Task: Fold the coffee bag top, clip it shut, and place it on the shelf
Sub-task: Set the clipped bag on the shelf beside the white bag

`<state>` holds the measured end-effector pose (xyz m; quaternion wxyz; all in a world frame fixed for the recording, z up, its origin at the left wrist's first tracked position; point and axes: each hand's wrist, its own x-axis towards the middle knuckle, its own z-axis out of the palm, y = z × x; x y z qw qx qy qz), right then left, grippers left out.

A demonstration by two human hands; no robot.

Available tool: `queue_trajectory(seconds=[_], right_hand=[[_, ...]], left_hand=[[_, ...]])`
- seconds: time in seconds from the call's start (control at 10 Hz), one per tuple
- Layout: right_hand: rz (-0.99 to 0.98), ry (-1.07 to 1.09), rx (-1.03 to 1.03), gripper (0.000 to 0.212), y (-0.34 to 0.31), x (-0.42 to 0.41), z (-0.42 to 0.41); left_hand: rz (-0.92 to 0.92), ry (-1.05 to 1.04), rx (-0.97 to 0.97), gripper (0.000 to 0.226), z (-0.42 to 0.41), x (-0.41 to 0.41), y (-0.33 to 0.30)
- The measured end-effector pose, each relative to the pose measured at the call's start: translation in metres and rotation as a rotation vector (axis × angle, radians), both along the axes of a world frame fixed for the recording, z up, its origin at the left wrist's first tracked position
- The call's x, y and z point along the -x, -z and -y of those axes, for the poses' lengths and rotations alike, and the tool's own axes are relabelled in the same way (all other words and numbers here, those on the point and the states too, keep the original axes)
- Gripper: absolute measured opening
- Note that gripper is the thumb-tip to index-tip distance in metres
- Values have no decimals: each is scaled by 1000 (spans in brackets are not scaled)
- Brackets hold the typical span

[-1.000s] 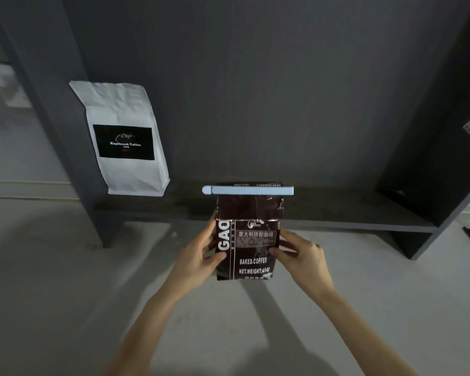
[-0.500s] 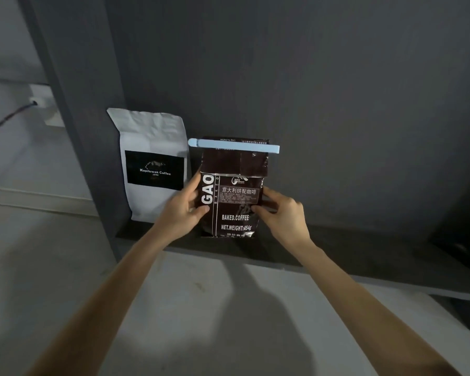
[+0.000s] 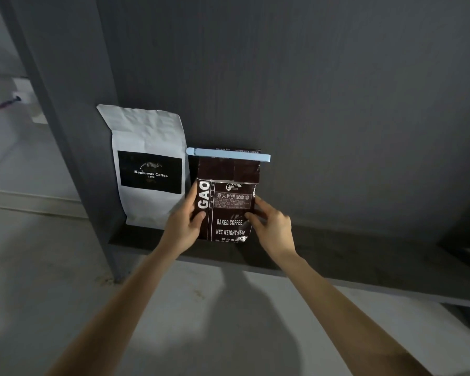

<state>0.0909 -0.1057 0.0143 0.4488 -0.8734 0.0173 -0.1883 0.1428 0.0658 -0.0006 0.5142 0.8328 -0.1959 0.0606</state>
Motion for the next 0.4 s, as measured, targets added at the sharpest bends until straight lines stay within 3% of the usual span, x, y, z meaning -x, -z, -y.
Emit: queue_trajectory(seconds=[0.2, 0.4], right_hand=[[-32, -55, 105, 42, 2, 3, 4], [-235, -101, 320, 66, -9, 14, 15]], left_hand=[[35, -20, -86, 69, 4, 6, -3], [3, -63, -237, 73, 7, 14, -15]])
